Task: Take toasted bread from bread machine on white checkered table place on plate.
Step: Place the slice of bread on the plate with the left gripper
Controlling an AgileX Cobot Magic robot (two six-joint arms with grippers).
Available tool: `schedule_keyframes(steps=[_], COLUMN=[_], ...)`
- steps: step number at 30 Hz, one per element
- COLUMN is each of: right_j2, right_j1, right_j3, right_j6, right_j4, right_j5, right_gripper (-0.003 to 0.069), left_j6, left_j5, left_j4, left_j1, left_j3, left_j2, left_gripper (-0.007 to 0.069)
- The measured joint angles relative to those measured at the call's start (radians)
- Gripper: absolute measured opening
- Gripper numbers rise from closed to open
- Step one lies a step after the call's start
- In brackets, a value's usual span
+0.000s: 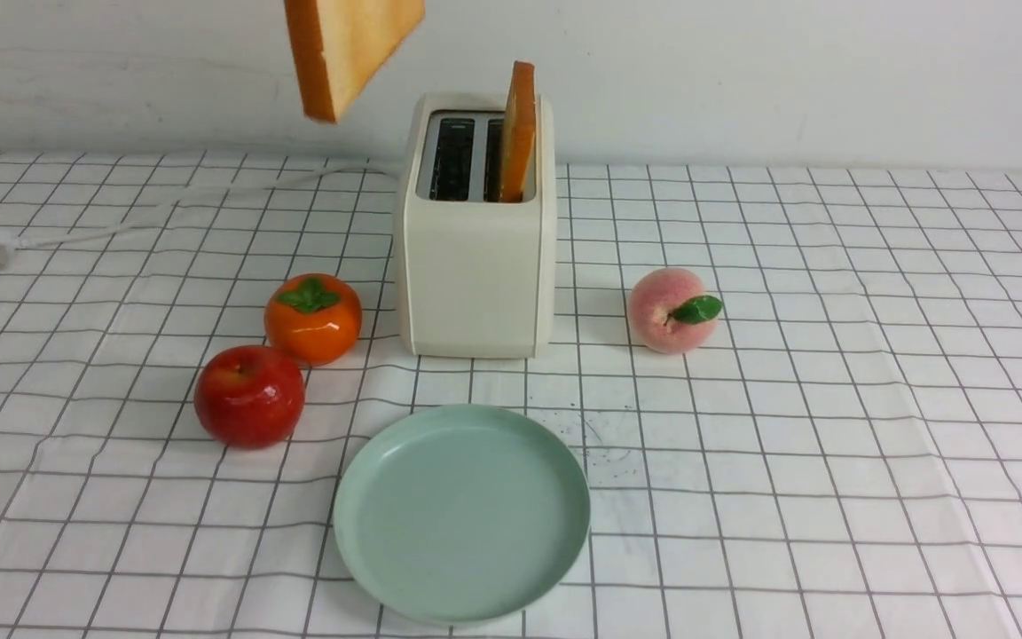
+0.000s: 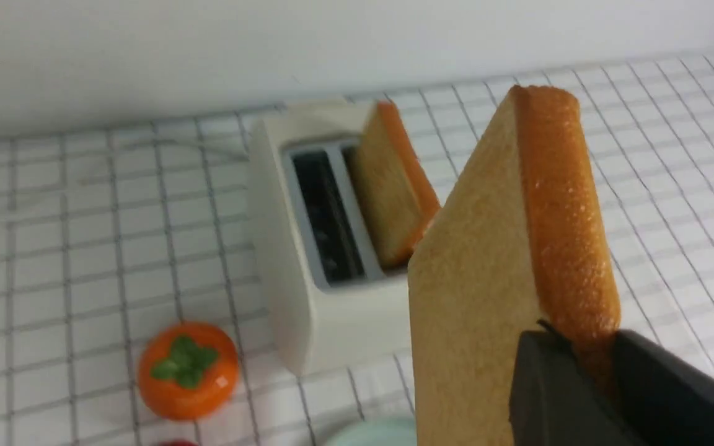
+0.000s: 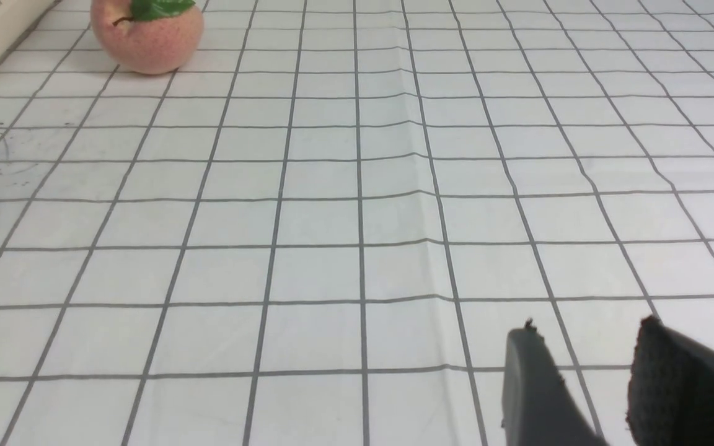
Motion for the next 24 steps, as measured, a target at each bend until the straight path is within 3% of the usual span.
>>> schedule_keyframes(steps=[5, 6, 8, 12, 15, 17, 18, 19, 24], right_j2=[0.000, 0.000, 0.000, 0.000, 0.000, 0.000, 0.000, 0.000, 0.000], right_j1=[0.000, 0.000, 0.000, 0.000, 0.000, 0.000, 0.000, 0.000, 0.000], right_j3=[0.000, 0.000, 0.000, 0.000, 0.000, 0.000, 0.000, 0.000, 0.000], right_j6=[0.000, 0.000, 0.000, 0.000, 0.000, 0.000, 0.000, 0.000, 0.000], right_j4=[0.000, 0.000, 0.000, 0.000, 0.000, 0.000, 0.000, 0.000, 0.000], right_j5=[0.000, 0.000, 0.000, 0.000, 0.000, 0.000, 0.000, 0.000, 0.000], right_gripper=[0.0240, 0.0240, 0.0240, 0.0240, 0.0240, 0.0240, 0.0240, 0.0240, 0.0240], left_j6=[0.066, 0.072, 0.156, 0.364, 0.546, 0.715, 0.729, 0.841, 1.057], left_j5=[-0.207, -0.207, -0.392, -0.650, -0.759, -0.824, -0.828, -0.855, -0.917], left_j4=[-0.232, -0.242, -0.358, -0.564, -0.708, -0.868, -0.881, -0.988, -1.195], left_j1=[0.000, 0.000, 0.000, 0.000, 0.000, 0.000, 0.000, 0.000, 0.000], left_j3=[0.553, 0.578, 0.863, 1.181, 1.269, 1.291, 1.291, 1.292, 1.293], left_j2=[-0.250, -0.258, -0.330, -0.334, -0.307, -0.276, -0.273, -0.243, -0.154], left_gripper=[0.0088, 0.0088, 0.0088, 0.0088, 0.0088, 0.0088, 0.0088, 0.0088, 0.0088])
